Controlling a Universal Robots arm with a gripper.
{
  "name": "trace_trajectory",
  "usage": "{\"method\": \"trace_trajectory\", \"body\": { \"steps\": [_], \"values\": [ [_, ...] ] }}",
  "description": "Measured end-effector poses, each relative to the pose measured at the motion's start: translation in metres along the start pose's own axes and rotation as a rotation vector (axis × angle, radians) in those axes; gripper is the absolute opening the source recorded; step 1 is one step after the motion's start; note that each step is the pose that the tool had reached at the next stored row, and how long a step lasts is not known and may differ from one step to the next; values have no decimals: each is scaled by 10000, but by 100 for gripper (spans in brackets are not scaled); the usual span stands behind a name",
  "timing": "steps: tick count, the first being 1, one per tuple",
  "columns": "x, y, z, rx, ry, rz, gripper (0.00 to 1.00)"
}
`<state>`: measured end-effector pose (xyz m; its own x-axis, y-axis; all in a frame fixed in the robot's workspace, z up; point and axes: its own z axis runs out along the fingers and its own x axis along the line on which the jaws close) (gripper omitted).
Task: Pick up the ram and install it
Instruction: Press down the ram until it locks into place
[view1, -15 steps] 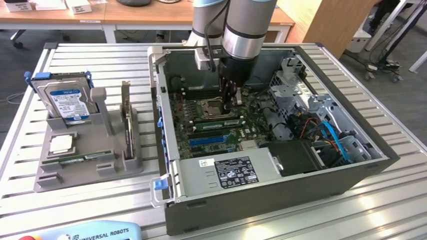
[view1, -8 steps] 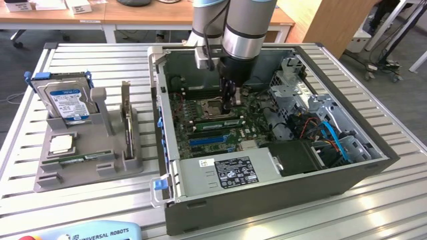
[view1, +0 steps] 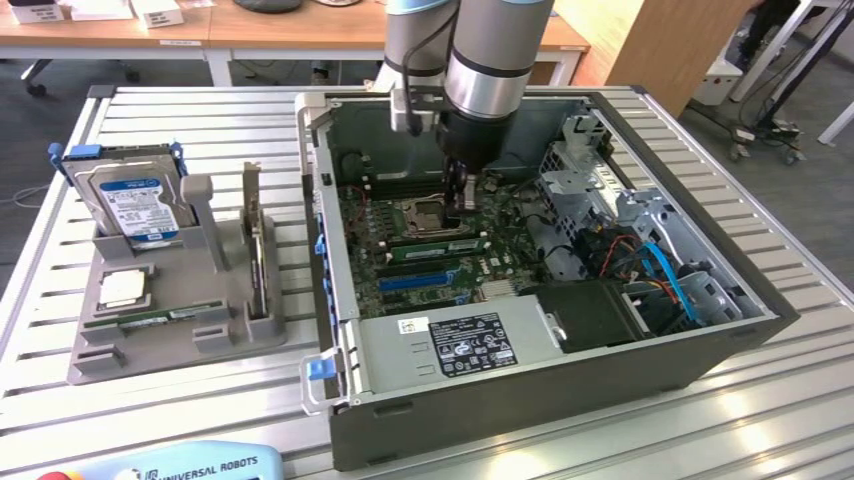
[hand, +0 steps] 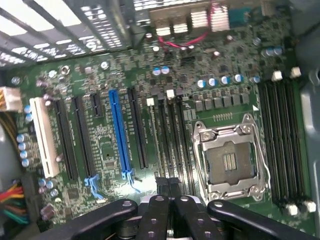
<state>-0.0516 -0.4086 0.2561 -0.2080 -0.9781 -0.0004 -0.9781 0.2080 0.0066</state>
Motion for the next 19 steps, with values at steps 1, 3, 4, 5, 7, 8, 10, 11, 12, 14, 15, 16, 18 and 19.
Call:
{"method": "trace_trajectory", "body": {
  "steps": [1, 3, 4, 5, 7, 8, 10, 11, 12, 14, 15, 16, 18, 19],
  "values": [
    [0, 0, 0, 1, -1, 178, 10],
    [0, 0, 0, 0, -3, 544, 10],
    [0, 0, 1, 0, -4, 720, 10],
    [0, 0, 1, 1, -5, 892, 10],
    [0, 0, 1, 1, -8, 1238, 10],
    [0, 0, 1, 1, -9, 1427, 10],
    [0, 0, 2, 1, -12, 1782, 10],
    [0, 0, 2, 1, -12, 1959, 10],
    [0, 0, 3, 1, -14, 2137, 10],
    [0, 0, 3, 1, -16, 2503, 10],
    [0, 0, 3, 1, -18, 2679, 10],
    [0, 0, 4, 1, -19, 2858, 10],
    [0, 0, 4, 1, -21, 3216, 10],
    [0, 0, 4, 2, -22, 3395, 10]
  ]
}}
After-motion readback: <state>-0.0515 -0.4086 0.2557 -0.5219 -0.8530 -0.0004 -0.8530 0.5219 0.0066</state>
